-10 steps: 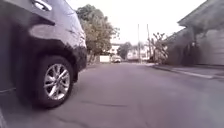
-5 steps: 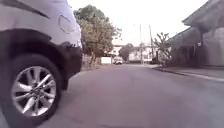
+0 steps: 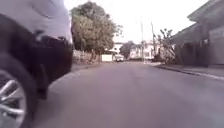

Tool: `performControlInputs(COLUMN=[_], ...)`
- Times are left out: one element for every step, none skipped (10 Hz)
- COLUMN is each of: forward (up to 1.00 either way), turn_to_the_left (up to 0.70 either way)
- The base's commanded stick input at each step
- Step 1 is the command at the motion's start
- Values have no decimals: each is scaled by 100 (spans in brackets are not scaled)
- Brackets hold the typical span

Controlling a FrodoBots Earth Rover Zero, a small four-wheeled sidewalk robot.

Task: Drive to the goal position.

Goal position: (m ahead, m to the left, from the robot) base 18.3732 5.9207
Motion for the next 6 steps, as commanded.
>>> performControlInputs(forward=[100,100,100,100,100,100], turn_to_the_left=[0,0,0,0,0,0])
